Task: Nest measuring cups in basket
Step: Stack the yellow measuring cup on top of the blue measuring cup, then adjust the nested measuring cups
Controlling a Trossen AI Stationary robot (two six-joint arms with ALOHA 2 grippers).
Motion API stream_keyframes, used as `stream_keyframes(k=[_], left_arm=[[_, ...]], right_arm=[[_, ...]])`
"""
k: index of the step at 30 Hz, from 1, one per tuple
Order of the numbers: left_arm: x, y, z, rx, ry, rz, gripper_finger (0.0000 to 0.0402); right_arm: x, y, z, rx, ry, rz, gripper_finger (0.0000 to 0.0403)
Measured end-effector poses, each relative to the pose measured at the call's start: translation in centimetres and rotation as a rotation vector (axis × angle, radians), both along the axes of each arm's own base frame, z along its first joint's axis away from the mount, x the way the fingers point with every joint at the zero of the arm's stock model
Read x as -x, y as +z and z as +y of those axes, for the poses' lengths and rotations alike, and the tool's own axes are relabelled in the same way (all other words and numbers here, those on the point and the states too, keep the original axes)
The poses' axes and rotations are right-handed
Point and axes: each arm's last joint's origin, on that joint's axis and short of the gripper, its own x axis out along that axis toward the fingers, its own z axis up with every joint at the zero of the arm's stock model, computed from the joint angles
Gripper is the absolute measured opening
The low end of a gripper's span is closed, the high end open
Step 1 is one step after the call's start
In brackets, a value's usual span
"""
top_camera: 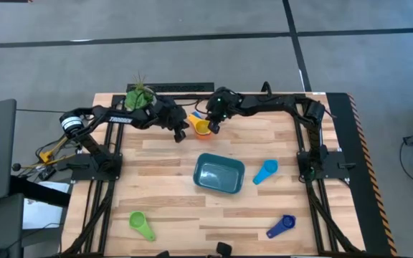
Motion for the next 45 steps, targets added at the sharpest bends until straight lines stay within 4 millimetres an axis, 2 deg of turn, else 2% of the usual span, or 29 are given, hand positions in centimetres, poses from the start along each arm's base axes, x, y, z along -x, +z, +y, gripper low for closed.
stream_keyframes(k=[11, 18, 26, 29, 34, 38, 45], left_arm=[[-0.1, 0.1, 0.1, -0.075, 0.024, 0.023, 0.0000], [-0.5, 1.1, 0.8, -0.217, 0.096, -0.036, 0.0000], [0.0, 0.3, 0.5, -0.148, 0.101, 0.035, 0.0000], [0.4, 0.0, 0.1, -0.105, 0.095, 0.105, 0.0000], [0.9, -0.7, -1.0, 0.010, 0.087, 0.182, 0.0000], [0.3, -1.5, -2.6, 0.073, 0.031, 0.164, 0.0000], [-1.7, -1.7, -4.7, 0.045, -0.033, 0.055, 0.0000]], right_arm=[[-0.7, 0.0, 1.4, 0.058, 0.096, 0.004, 0.0008], [-1.0, 0.1, 1.9, 0.082, 0.129, 0.000, 0.0008], [-0.9, 0.0, 1.8, 0.098, 0.093, 0.015, 0.0011], [-0.7, 0.5, 1.7, 0.132, 0.028, 0.039, 0.0009], [-0.1, 3.1, 1.7, 0.159, -0.059, 0.009, 0.0007], [1.0, 4.2, 2.3, 0.127, -0.118, 0.076, 0.0009], [1.2, 5.0, 4.7, 0.104, -0.159, 0.142, 0.0007]])
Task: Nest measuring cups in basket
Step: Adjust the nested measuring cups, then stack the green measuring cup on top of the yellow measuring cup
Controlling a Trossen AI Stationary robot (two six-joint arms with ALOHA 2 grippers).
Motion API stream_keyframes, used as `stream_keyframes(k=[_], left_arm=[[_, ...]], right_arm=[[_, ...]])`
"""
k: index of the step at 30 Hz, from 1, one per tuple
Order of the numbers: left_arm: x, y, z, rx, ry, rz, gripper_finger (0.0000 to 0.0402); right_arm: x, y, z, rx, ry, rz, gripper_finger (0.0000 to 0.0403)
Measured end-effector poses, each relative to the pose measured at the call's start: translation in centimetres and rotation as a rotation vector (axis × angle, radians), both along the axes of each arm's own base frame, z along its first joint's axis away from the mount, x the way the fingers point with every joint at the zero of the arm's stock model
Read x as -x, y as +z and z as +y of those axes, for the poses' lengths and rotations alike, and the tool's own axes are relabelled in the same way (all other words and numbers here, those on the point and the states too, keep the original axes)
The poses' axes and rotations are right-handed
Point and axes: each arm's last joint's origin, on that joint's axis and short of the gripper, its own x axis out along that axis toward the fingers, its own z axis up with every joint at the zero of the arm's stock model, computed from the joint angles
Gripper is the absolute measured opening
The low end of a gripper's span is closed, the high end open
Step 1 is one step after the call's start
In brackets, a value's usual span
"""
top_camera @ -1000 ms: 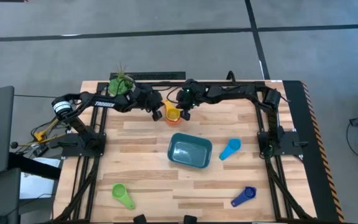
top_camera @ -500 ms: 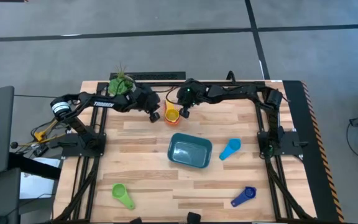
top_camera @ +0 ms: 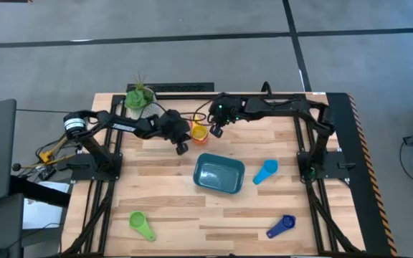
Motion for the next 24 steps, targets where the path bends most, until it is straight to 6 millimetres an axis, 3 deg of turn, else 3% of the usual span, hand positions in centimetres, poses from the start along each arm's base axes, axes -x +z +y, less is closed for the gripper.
stream_keyframes(k=[9, 16, 20, 24], left_arm=[[-3.5, -1.2, 0.9, -0.033, 0.019, -0.136, 0.0000], [-5.2, 0.0, 1.8, -0.092, 0.061, -0.167, 0.0000], [-4.4, 1.4, 1.2, -0.073, 0.055, -0.118, 0.0000], [-2.4, 2.9, -1.2, -0.061, 0.046, 0.009, 0.0000]], right_arm=[[-0.6, 1.6, 4.6, 0.080, -0.117, -0.002, 0.0007], [0.8, 1.4, 7.3, 0.152, -0.220, 0.051, 0.0009], [3.1, -0.1, 8.4, 0.111, -0.255, 0.020, 0.0010], [5.9, -1.5, 9.3, 0.078, -0.278, -0.122, 0.0014]])
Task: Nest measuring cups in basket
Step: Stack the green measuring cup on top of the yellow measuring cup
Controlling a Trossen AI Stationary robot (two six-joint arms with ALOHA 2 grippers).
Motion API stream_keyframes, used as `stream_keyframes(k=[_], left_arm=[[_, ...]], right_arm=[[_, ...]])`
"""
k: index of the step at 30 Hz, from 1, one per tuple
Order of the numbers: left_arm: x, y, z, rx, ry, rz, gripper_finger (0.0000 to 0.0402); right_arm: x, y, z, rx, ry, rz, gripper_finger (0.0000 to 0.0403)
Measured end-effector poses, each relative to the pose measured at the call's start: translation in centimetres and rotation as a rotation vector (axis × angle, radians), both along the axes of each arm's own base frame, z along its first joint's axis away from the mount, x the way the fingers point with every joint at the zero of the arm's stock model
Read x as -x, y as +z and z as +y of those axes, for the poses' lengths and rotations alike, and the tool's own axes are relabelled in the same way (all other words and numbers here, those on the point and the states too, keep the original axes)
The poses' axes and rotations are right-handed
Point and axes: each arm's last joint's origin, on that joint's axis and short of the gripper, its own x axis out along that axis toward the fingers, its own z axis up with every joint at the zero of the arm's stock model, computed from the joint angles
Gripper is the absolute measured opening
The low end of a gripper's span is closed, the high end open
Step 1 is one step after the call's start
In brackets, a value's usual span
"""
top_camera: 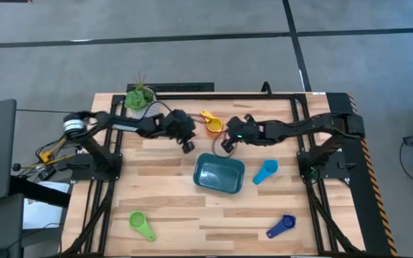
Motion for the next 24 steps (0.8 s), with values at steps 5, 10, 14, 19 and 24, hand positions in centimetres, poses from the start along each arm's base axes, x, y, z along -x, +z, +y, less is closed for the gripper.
stream_keyframes(k=[5, 10, 14, 19, 24], left_arm=[[3.6, 2.0, -5.2, 0.033, -0.004, 0.004, 0.0000], [7.2, 3.2, -10.0, 0.161, -0.057, -0.122, 0.0000], [8.7, 3.2, -12.0, 0.179, -0.012, -0.239, 0.0000], [8.8, 3.1, -13.4, 0.132, 0.022, -0.296, 0.0000], [7.8, 3.0, -14.0, 0.069, 0.009, -0.354, 0.0000]], right_arm=[[2.4, -0.7, 1.5, 0.002, 0.059, -0.271, 0.0016], [3.3, -0.5, 3.2, 0.042, 0.143, -0.391, 0.0030], [3.4, -0.3, 4.4, 0.065, 0.205, -0.390, 0.0044], [4.5, -0.1, 5.7, 0.022, 0.237, -0.312, 0.0055], [7.1, 0.7, 7.3, -0.046, 0.265, -0.199, 0.0060]])
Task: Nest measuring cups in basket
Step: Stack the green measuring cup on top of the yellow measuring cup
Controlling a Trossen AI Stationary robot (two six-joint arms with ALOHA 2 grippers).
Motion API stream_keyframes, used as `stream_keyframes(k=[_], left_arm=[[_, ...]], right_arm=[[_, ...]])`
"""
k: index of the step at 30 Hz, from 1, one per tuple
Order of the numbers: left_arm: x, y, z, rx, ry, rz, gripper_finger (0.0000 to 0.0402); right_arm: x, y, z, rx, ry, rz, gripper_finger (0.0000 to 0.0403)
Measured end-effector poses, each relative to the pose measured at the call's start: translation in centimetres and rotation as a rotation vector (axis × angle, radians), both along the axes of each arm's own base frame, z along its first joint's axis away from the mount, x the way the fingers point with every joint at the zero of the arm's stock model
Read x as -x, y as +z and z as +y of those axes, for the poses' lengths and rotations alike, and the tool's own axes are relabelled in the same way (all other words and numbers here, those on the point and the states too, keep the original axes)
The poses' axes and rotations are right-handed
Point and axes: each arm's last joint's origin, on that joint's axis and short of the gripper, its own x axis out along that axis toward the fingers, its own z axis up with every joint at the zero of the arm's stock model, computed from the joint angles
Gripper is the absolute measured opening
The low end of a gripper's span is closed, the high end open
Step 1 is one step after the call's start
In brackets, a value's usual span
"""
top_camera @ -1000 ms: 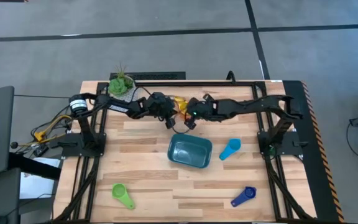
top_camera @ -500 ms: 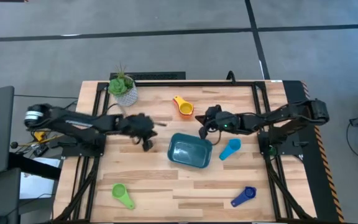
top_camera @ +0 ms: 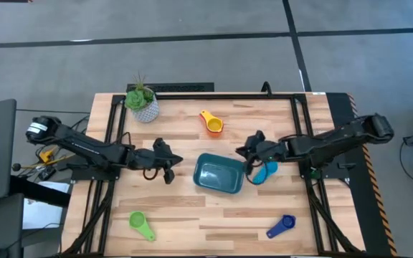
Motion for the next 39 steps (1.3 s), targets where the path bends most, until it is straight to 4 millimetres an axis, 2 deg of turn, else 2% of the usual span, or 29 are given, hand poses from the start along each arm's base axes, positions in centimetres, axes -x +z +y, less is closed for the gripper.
stream_keyframes(k=[4, 9, 14, 18, 24, 29, 39], left_arm=[[-1.2, -0.5, -0.2, -0.049, -0.014, -0.039, 0.0013], [-2.7, -1.6, 0.0, -0.071, 0.014, -0.076, 0.0065], [-4.2, -2.3, 0.3, -0.077, 0.031, -0.045, 0.0122], [-5.2, -2.3, 0.5, -0.103, 0.035, -0.029, 0.0147], [-6.3, -1.1, 1.0, -0.169, 0.034, -0.031, 0.0156], [-6.8, -0.4, 1.3, -0.200, 0.035, -0.044, 0.0156], [-6.5, -1.1, 1.4, -0.192, 0.032, 0.036, 0.0156]], right_arm=[[2.5, 0.3, 0.5, 0.014, 0.027, 0.138, 0.0066], [5.0, -0.5, -0.4, -0.006, 0.020, 0.364, 0.0090], [6.2, -1.2, -1.4, -0.072, -0.013, 0.512, 0.0134], [6.9, -1.6, -2.0, -0.109, -0.014, 0.598, 0.0159], [6.6, -1.8, -2.4, -0.157, 0.079, 0.607, 0.0160], [6.1, -2.9, -3.2, -0.194, 0.074, 0.685, 0.0153], [5.0, -5.7, -3.2, -0.258, 0.098, 0.850, 0.0161]])
